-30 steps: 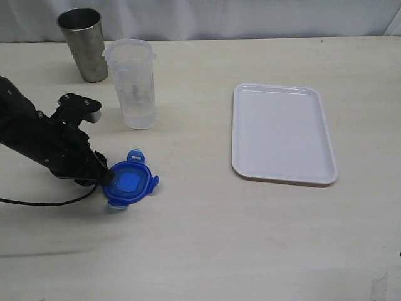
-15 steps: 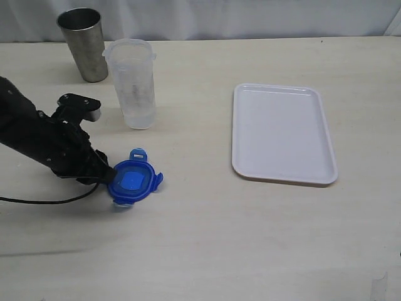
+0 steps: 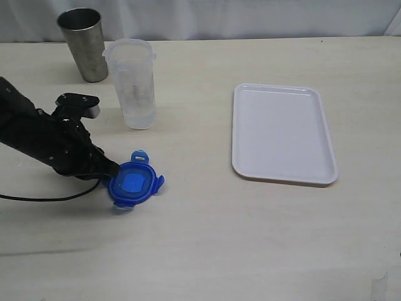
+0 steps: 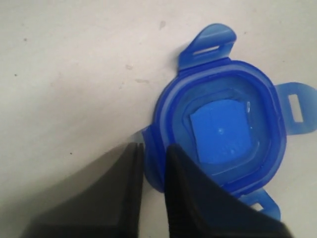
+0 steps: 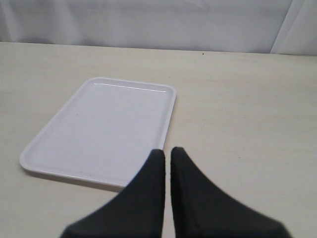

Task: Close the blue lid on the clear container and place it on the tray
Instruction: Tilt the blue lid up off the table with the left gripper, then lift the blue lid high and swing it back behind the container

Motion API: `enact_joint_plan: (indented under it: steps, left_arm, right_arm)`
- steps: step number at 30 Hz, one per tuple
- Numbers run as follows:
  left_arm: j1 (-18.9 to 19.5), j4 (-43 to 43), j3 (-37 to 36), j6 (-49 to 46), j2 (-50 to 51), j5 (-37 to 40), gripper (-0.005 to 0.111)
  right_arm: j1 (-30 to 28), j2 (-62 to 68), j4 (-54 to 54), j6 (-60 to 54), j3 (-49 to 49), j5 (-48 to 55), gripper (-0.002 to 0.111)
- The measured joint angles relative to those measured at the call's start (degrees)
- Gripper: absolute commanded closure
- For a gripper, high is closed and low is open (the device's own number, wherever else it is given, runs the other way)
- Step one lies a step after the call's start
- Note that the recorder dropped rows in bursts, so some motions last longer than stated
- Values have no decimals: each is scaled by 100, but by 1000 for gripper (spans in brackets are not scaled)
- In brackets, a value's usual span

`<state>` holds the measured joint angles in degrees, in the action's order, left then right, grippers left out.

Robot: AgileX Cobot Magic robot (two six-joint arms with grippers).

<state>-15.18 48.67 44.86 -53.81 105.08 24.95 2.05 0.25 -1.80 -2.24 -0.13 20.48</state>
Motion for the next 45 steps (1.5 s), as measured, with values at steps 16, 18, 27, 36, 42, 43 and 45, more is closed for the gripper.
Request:
enact_joint_plan:
  steps: [16, 18, 27, 36, 42, 43, 45]
  left_arm:
    - [0, 4, 0, 0, 58, 63, 92]
    - [0, 4, 0, 0, 58, 74, 92]
    - [0, -231, 0, -12, 58, 145, 98]
    - [-4, -231, 0, -43, 58, 208, 107]
    - [-4, -264, 0, -43, -120, 259, 107]
    - [-4, -264, 0, -43, -220, 281, 107]
    - [-4, -301, -4, -33, -476, 303, 107]
  right_arm:
    - [0, 0, 0, 0, 0, 0, 104]
    - [0, 0, 0, 0, 0, 0, 104]
    - [0, 0, 0, 0, 0, 0, 104]
    - [0, 0, 0, 0, 0, 0, 104]
    - [0, 0, 0, 0, 0, 0, 104]
    - [0, 0, 0, 0, 0, 0, 104]
    - [0, 0, 0, 0, 0, 0, 104]
